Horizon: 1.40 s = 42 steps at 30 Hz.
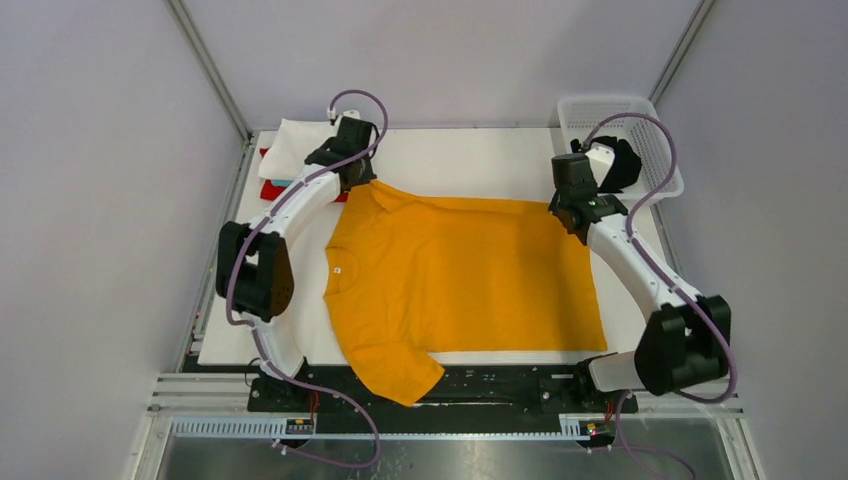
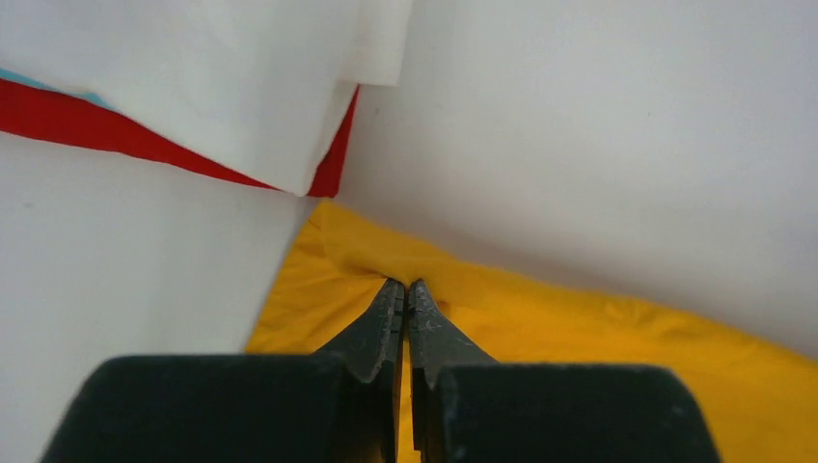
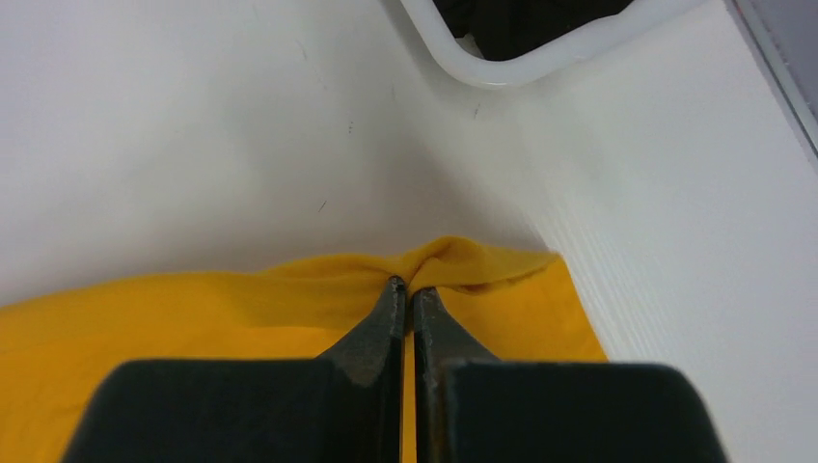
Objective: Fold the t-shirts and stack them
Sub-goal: Flatten out the tshirt
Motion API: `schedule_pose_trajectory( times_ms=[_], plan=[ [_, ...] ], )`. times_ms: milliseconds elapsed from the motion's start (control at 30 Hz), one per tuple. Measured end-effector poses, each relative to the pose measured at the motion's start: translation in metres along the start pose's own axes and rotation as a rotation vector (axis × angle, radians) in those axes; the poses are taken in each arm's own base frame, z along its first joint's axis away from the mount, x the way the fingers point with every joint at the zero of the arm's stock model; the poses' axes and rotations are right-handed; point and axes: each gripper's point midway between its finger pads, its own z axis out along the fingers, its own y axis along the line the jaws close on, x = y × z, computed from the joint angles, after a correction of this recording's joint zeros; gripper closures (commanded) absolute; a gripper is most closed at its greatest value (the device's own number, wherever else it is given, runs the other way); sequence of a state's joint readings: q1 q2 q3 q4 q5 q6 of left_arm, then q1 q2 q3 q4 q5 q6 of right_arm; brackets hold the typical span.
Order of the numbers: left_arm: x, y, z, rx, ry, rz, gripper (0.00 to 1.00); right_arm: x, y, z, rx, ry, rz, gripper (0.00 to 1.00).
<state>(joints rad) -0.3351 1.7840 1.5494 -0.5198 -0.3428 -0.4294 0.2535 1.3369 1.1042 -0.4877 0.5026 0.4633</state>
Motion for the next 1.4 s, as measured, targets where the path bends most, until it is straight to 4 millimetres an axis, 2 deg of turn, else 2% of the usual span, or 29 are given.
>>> schedule_pose_trajectory(
  times_ms=[67,133,233,367,467,600,633,700,767,800,833,867,900,1000,1133,1300,1400],
  plan=[
    [0.012,-0.005,0.016,0.005,0.037,0.009,1.0,0.005,0.003,0.017,0.019,0.022,-0.015,1.0],
    [0.014,-0.011,0.028,0.016,0.051,0.012,1.0,0.009,0.007,0.033,0.034,0.039,-0.025,1.0],
    [0.004,-0.023,0.034,0.046,0.036,0.003,1.0,0.01,0.011,0.053,0.045,0.052,-0.028,1.0],
    [-0.016,-0.038,0.04,0.084,-0.006,-0.015,1.0,0.001,0.013,0.063,0.049,0.043,-0.007,0.99],
    [-0.024,-0.045,0.048,0.096,-0.022,-0.025,0.95,-0.011,0.016,0.072,0.051,0.027,0.014,0.97],
    [-0.023,-0.051,0.066,0.092,-0.016,-0.027,0.86,-0.022,0.021,0.087,0.056,0.014,0.03,0.88],
    [-0.022,-0.053,0.072,0.089,-0.013,-0.029,0.81,-0.026,0.022,0.092,0.06,0.013,0.034,0.82],
    [-0.023,-0.058,0.088,0.085,-0.006,-0.036,0.55,-0.034,0.025,0.104,0.064,0.012,0.044,0.55],
    [-0.025,-0.063,0.101,0.085,-0.001,-0.04,0.42,-0.044,0.029,0.115,0.064,0.015,0.046,0.37],
    [-0.026,-0.065,0.106,0.085,0.007,-0.049,0.33,-0.048,0.03,0.117,0.058,0.017,0.038,0.24],
    [-0.028,-0.067,0.109,0.09,0.01,-0.06,0.2,-0.054,0.033,0.119,0.044,0.015,0.037,0.13],
    [-0.027,-0.068,0.11,0.095,0.016,-0.062,0.05,-0.057,0.035,0.118,0.031,0.015,0.032,0.03],
    [-0.026,-0.068,0.109,0.101,0.025,-0.063,0.01,-0.06,0.037,0.117,0.013,0.016,0.03,0.01],
    [-0.024,-0.071,0.102,0.133,0.035,-0.086,0.01,-0.061,0.045,0.109,-0.05,0.03,0.021,0.0],
    [-0.004,-0.067,0.079,0.156,0.087,-0.095,0.01,-0.049,0.05,0.088,-0.133,0.061,0.03,0.01],
    [0.04,-0.065,0.046,0.197,0.176,-0.128,0.01,-0.002,0.048,0.054,-0.239,0.14,0.077,0.01],
    [0.062,-0.07,0.043,0.22,0.223,-0.154,0.07,0.037,0.051,0.044,-0.295,0.226,0.092,0.01]
  ],
)
